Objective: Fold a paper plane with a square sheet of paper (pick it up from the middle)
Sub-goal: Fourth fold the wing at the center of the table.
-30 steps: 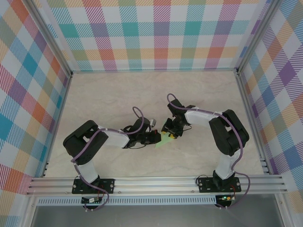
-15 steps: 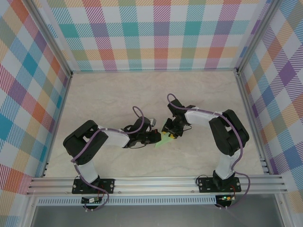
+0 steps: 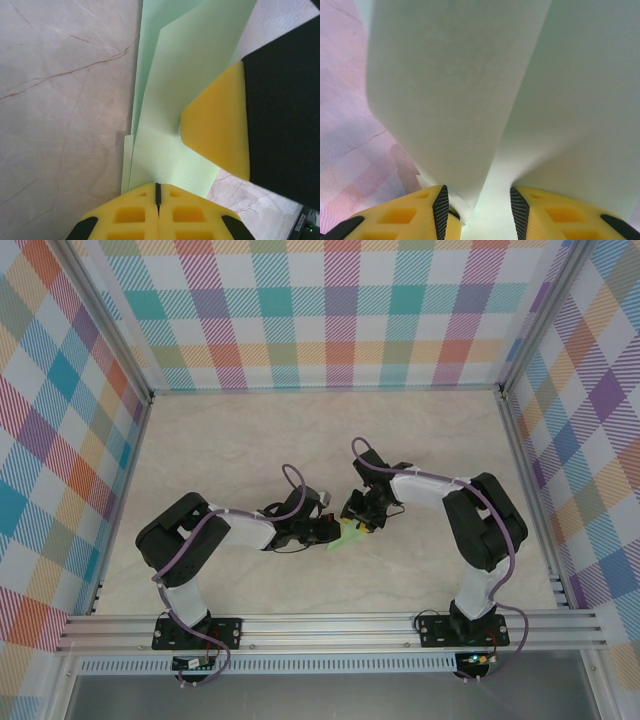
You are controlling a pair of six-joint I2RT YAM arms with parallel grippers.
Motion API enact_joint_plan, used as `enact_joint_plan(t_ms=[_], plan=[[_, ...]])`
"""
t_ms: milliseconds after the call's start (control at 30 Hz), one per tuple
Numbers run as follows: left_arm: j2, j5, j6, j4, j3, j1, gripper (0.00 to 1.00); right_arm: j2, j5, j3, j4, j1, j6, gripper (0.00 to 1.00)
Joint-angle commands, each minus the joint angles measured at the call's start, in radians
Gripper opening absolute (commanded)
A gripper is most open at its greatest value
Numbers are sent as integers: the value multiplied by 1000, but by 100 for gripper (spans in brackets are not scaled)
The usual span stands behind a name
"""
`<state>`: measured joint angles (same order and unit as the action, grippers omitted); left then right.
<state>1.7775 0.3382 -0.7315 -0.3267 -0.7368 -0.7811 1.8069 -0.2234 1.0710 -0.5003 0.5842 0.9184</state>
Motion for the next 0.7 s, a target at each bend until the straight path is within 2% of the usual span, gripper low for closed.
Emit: enact_joint_plan(t_ms=[0, 167, 400, 500, 667], plan=[[33, 2, 26, 83, -9, 4, 0, -87, 102, -21, -49, -11, -41, 44], [37, -5, 29, 105, -11, 4, 0, -225, 83, -105, 103, -17, -118, 46], [38, -14, 27, 125, -21, 3, 0, -213, -106, -204, 304, -19, -213, 25], [39, -18, 27, 133, -26, 4, 0, -189, -130, -216, 337, -19, -229, 20], [40, -19, 25, 138, -26, 4, 0, -141, -184, -224, 387, -18, -246, 17]])
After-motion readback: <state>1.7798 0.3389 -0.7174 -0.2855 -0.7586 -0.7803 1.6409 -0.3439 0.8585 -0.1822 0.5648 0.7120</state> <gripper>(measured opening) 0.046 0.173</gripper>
